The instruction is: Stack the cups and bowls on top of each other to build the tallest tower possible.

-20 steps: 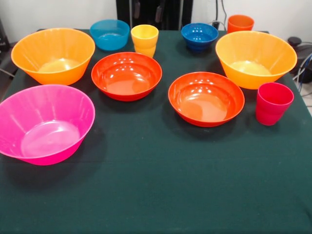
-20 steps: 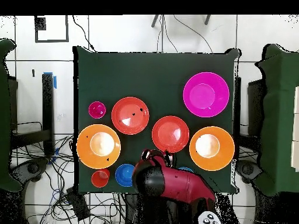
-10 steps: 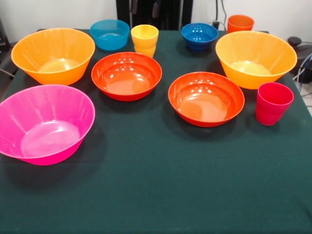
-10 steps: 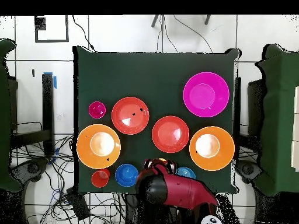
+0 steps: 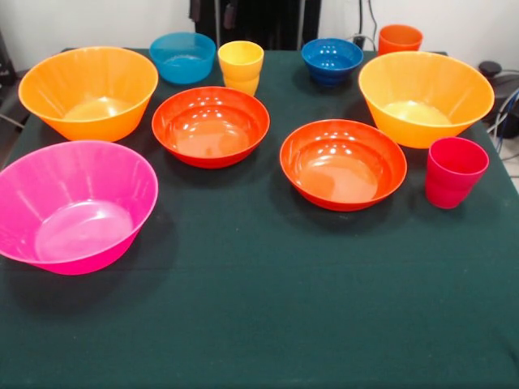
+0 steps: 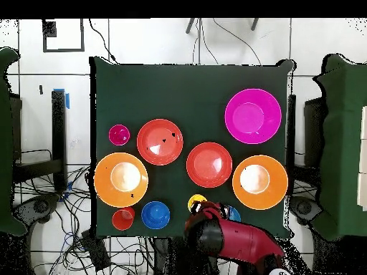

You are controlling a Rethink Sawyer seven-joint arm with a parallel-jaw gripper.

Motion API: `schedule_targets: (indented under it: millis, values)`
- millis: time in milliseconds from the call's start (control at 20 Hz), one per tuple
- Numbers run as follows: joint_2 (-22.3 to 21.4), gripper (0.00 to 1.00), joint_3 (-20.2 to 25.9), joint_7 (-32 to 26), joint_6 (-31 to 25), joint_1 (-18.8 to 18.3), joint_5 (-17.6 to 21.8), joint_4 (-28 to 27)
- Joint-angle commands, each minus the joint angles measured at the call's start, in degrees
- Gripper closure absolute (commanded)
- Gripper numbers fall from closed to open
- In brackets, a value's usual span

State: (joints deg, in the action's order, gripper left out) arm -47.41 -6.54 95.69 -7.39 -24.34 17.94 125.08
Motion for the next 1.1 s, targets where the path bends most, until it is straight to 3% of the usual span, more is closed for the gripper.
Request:
schedule_targets:
  millis: [50,450,1100]
  values:
    - [5.4,0.0,4.3,3.2,4.1,-3.8,6.5,2.5]
    - [8.1,0.0,2.6,4.8,6.5,-6.3,10.4,1.3]
    - [20.3,0.0,-2.2,6.6,15.0,-7.8,12.9,-4.0]
